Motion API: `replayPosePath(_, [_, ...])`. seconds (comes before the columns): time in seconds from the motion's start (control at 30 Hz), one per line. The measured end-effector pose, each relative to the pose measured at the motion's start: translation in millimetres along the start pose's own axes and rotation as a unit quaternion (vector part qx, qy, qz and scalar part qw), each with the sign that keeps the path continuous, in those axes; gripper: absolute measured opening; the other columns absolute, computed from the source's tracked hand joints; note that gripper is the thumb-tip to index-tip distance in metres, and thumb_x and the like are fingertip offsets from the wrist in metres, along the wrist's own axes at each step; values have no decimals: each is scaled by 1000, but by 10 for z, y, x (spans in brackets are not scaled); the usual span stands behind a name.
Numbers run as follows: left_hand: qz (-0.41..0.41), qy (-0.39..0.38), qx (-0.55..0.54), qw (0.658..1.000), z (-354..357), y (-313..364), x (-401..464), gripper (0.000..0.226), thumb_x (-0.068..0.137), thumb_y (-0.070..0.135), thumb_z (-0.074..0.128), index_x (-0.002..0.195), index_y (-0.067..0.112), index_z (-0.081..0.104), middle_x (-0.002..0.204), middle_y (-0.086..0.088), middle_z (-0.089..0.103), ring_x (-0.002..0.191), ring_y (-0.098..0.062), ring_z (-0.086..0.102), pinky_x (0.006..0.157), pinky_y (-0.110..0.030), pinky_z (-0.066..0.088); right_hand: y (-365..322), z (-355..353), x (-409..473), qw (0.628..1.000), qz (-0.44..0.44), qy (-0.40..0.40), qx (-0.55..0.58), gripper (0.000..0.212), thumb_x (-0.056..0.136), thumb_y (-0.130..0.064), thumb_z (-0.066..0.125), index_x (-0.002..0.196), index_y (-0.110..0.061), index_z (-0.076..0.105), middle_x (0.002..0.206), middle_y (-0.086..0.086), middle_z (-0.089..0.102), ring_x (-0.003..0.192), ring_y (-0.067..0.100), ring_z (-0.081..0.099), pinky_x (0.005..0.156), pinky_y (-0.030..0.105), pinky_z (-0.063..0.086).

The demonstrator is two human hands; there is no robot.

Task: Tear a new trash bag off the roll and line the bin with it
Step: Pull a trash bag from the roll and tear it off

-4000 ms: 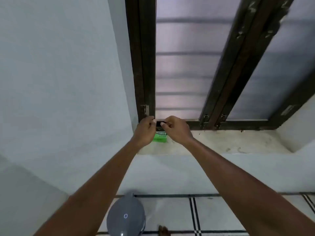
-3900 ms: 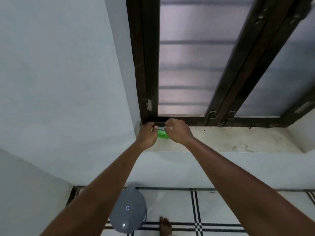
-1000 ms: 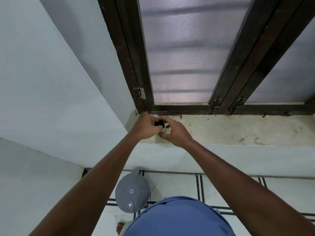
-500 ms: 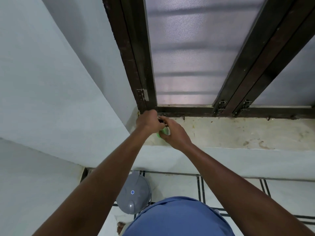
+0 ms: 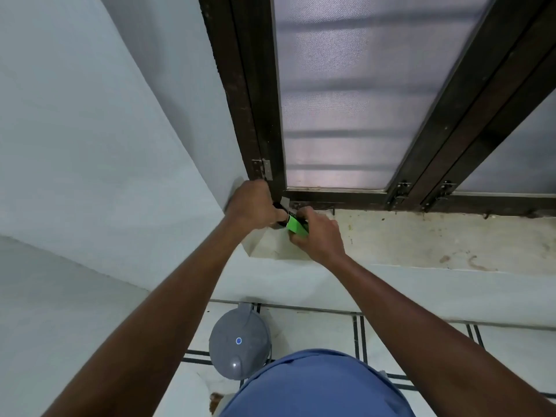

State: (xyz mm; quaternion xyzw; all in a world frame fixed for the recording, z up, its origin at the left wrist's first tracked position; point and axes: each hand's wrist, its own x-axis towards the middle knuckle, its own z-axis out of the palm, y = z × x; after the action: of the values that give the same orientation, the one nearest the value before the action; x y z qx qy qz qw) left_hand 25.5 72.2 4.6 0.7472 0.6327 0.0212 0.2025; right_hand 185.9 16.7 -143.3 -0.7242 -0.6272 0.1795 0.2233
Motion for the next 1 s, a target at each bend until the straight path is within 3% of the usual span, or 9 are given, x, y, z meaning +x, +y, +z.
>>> replayPosePath(0.13, [42,77,53,995,-304,184,-180,45,78,34,87,66,22,46,66,1,53,58,-14,50,48,-26,29,-98,-37,190,991,32,-48,-119,74,85,-53,85,148,-27,56,138,3,71,133,31,55,109,50,39])
replayPosePath(0.2, [61,93,35,993,-388,245,-191,44,75,32,86,63,20,45,63,1,52,58,-17,51,47,-27,30,-194,-147,216,995,47,-92,6,119,69,-69,94,166,-28,39,155,1,61,144,30,48,116,50,41])
replayPosePath(0.27, [65,92,5,994,-435,266,-179,45,73,38,87,60,19,48,57,1,53,52,-16,51,48,-28,31,-267,-331,149,973,23,-104,204,133,62,-67,101,170,-36,31,158,-11,56,144,12,52,114,35,50])
replayPosePath(0.33, [55,79,-44,994,-454,259,-158,49,72,47,84,55,15,51,52,0,55,48,-17,50,48,-29,37,-318,-534,17,945,-12,-76,317,95,77,-45,101,157,-41,51,139,-27,66,122,-7,64,96,16,54])
replayPosePath(0.47, [10,15,-250,968,-437,297,-188,65,80,71,73,79,7,74,80,-11,79,69,-25,77,72,-43,67,-412,-773,-230,924,-30,1,381,5,106,-27,77,109,-25,75,81,-27,72,75,-3,65,69,14,48])
replayPosePath(0.53, [-12,-53,-336,940,-344,302,-248,71,77,78,78,99,11,76,97,-6,82,87,-20,81,76,-43,70,-469,-830,-326,905,-10,20,424,20,113,-24,65,96,-19,74,67,-23,67,62,-3,58,61,14,45])
replayPosePath(0.67, [-24,-94,-491,866,-47,245,-275,48,92,49,83,111,5,77,97,-8,82,94,-26,78,76,-30,65,-517,-891,-412,881,76,32,466,49,118,-40,51,103,0,75,72,2,74,57,18,67,53,34,54])
replayPosePath(0.87, [-44,-160,-504,847,129,197,-351,69,89,80,64,122,21,78,116,-4,83,107,-22,80,95,-42,64,-560,-980,-534,886,79,64,452,38,108,-45,68,93,-12,80,75,7,80,54,25,73,49,32,53])
replayPosePath(1.0, [-82,-175,-612,767,185,147,-439,77,97,76,54,130,9,73,130,-19,76,125,-38,72,103,-51,61,-600,-1010,-577,896,88,61,431,44,113,-48,58,95,-16,82,77,4,82,57,25,77,53,37,57])
